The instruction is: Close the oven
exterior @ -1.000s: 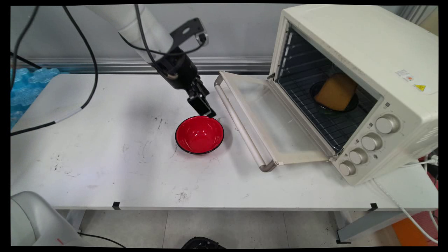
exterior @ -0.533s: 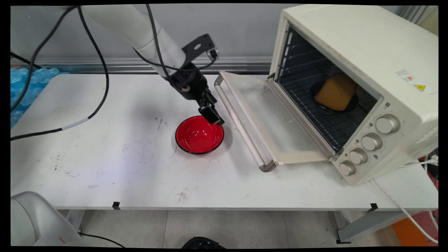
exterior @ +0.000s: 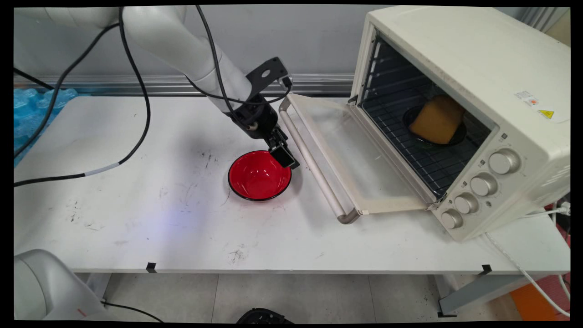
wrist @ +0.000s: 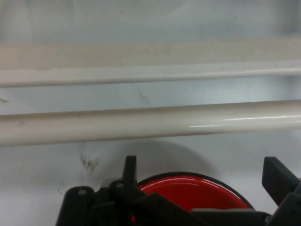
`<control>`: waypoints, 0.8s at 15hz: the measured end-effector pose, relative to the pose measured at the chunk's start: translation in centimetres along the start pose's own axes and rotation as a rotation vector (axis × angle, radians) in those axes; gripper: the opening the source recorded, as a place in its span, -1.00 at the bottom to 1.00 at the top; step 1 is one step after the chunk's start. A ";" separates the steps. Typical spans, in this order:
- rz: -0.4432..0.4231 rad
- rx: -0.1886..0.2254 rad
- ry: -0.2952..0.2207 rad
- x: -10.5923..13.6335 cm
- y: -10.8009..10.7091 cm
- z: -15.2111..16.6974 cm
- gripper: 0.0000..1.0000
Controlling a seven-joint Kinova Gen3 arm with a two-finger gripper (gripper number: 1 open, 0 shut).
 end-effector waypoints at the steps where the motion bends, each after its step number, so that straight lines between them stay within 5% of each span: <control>1: -0.007 0.003 0.001 -0.1 0.0 0.4 1.00; 6: -0.033 0.016 0.006 -0.5 0.0 1.8 1.00; 7: -0.035 0.019 0.009 -0.5 -0.1 2.0 -1.00; 12: -0.045 0.032 0.015 -0.6 -0.3 2.9 -1.00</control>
